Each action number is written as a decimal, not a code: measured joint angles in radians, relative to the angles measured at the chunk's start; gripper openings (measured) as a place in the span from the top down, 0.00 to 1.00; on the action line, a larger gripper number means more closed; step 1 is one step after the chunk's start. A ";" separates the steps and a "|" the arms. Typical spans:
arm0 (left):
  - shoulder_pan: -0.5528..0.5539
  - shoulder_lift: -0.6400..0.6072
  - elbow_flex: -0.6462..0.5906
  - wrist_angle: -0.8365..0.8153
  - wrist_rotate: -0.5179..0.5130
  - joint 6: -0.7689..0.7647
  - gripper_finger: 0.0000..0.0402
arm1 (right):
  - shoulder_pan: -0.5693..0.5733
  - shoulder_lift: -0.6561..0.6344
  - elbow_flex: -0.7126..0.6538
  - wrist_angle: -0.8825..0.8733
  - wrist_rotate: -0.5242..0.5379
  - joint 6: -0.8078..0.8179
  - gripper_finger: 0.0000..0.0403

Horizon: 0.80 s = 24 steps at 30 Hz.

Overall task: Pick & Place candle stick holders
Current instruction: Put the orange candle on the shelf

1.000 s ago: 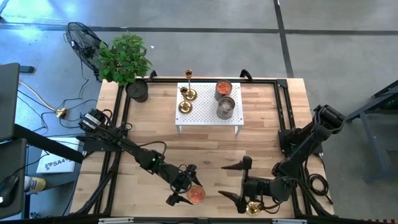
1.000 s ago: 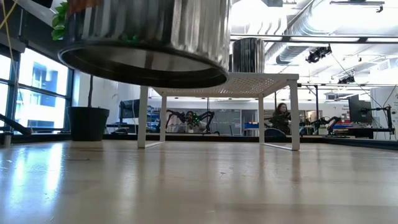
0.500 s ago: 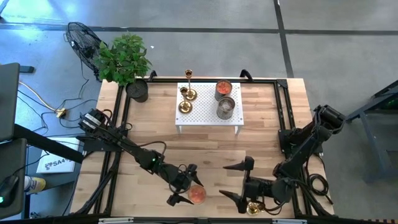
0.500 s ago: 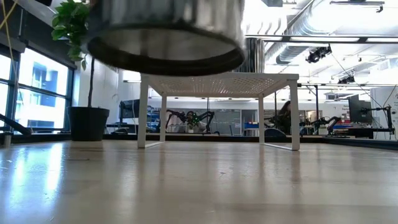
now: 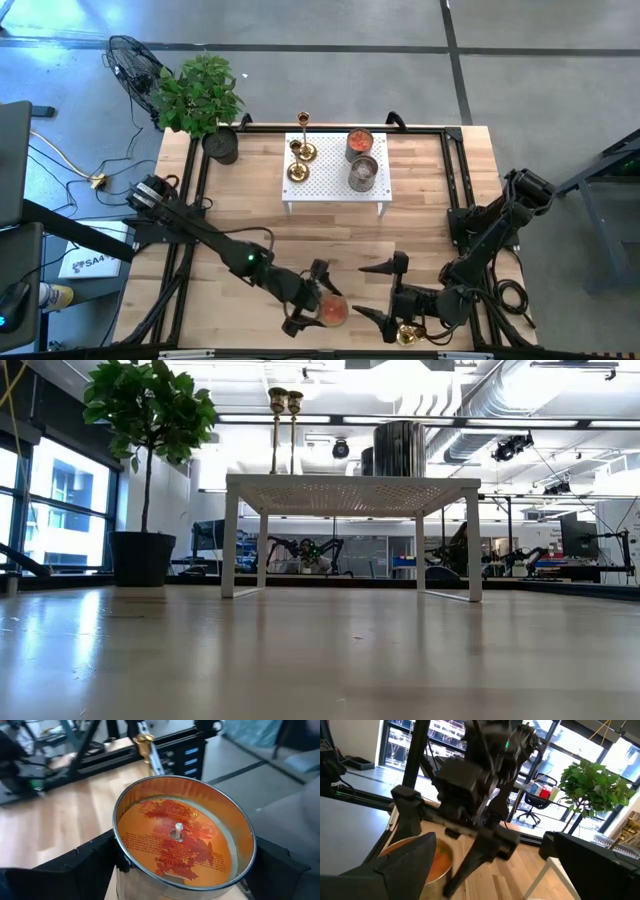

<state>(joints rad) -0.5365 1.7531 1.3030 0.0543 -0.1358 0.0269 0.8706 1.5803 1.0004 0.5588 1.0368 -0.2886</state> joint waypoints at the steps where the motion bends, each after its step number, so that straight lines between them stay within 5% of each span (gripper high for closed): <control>1: 0.000 0.000 0.030 -0.040 -0.013 0.012 0.13 | -0.001 0.000 0.000 0.006 -0.007 -0.001 0.01; 6: 0.000 0.000 0.137 -0.170 -0.042 0.047 0.13 | -0.007 0.000 0.000 0.019 -0.038 -0.006 0.02; 14: -0.001 0.000 0.215 -0.263 -0.043 0.054 0.13 | 0.156 -0.003 0.000 0.029 0.203 0.009 0.02; 24: 0.000 0.000 0.313 -0.266 -0.053 0.078 0.13 | 0.172 -0.003 0.000 -0.199 0.212 0.296 0.02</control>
<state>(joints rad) -0.5369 1.7531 1.6157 -0.2120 -0.1892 0.1047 1.0424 1.5768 1.0004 0.3598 1.2488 0.0072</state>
